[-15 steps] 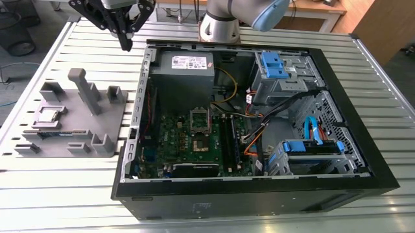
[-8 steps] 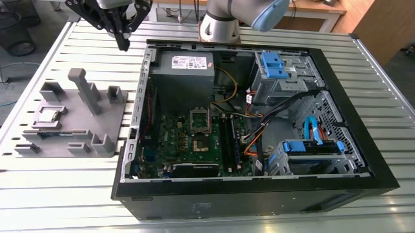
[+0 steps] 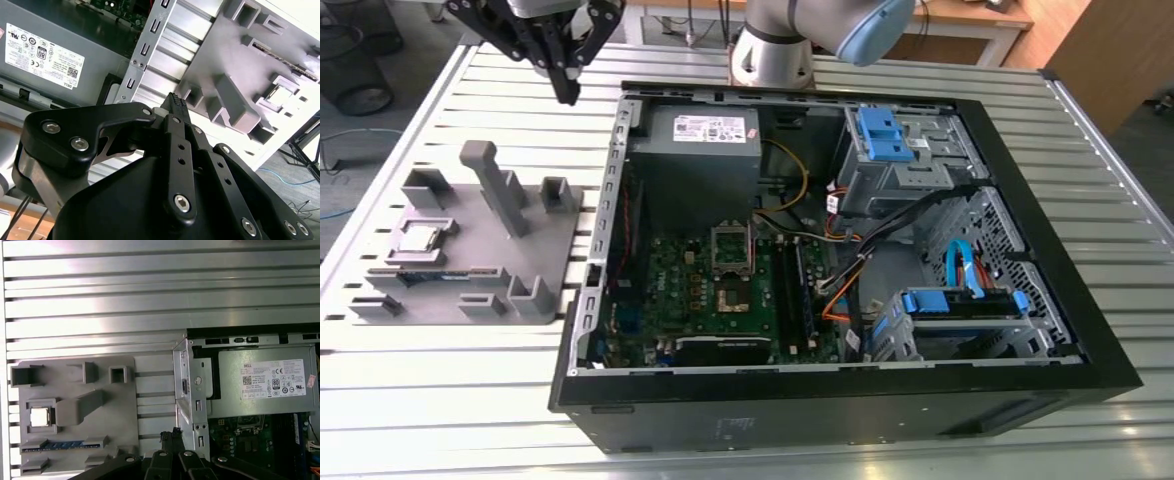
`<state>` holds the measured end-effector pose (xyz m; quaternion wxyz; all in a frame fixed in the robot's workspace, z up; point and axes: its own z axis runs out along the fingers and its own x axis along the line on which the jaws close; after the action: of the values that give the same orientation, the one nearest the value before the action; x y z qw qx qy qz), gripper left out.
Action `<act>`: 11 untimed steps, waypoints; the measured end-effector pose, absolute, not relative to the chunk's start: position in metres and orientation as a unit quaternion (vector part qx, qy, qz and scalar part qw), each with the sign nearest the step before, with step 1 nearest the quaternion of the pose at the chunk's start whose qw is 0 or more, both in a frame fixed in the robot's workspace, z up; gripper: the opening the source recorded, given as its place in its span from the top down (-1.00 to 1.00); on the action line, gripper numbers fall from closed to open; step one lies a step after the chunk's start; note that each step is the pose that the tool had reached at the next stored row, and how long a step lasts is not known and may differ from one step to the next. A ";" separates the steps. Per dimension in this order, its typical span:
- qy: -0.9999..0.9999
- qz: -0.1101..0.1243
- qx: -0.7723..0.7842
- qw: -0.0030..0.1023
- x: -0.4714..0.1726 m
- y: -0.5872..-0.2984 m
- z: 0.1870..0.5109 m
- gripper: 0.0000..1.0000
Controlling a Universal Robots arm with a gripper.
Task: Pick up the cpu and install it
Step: 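Reach for the cpu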
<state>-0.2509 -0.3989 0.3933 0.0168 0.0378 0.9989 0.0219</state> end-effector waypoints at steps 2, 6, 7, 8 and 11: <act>0.999 0.022 0.038 0.017 -0.252 -0.399 0.393 0.79; 0.999 0.022 0.038 0.017 -0.256 -0.399 0.393 0.79; 0.999 0.022 0.038 0.017 -0.257 -0.399 0.393 0.79; 0.999 0.022 0.038 0.017 -0.257 -0.399 0.393 0.79; 0.999 0.022 0.038 0.017 -0.260 -0.399 0.393 0.79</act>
<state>-0.2601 -0.3989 0.3933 0.0172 0.0378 0.9989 0.0219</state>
